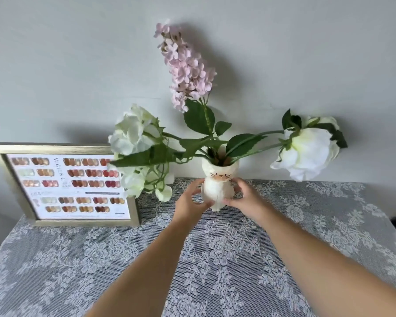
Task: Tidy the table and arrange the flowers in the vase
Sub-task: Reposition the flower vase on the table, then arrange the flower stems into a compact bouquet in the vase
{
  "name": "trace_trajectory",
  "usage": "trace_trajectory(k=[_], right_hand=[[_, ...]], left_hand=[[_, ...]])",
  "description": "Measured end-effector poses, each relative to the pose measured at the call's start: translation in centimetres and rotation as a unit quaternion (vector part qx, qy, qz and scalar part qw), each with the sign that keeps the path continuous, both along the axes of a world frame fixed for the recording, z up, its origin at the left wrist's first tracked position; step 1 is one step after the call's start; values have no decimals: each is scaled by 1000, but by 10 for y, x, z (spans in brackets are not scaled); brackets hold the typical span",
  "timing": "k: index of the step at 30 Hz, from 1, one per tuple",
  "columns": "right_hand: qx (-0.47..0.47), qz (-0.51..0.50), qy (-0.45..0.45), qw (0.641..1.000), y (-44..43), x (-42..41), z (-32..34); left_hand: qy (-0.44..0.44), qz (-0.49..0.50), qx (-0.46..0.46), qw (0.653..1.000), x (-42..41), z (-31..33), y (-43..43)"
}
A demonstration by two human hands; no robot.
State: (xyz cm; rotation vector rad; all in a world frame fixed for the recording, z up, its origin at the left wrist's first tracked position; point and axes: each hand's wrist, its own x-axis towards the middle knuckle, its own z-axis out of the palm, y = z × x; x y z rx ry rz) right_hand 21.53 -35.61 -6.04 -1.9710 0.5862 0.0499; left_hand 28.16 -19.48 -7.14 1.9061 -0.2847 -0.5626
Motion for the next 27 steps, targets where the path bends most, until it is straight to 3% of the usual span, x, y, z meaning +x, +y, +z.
trace_trajectory(k=[14,19,23,27], right_hand=[[-18,-2,-3,1000,13,-20,7],[-103,12,-7,995,25,-54,23],[-161,0,-63,985,34,-89,41],[-230,-28,-183,955,41,-123,82]], left_hand=[[-19,-18,49,998,-19,7,7],[-38,4,63,997,-50,26,22],[-77,19,88,993,-81,46,33],[-146,68,82,984,-117,80,48]])
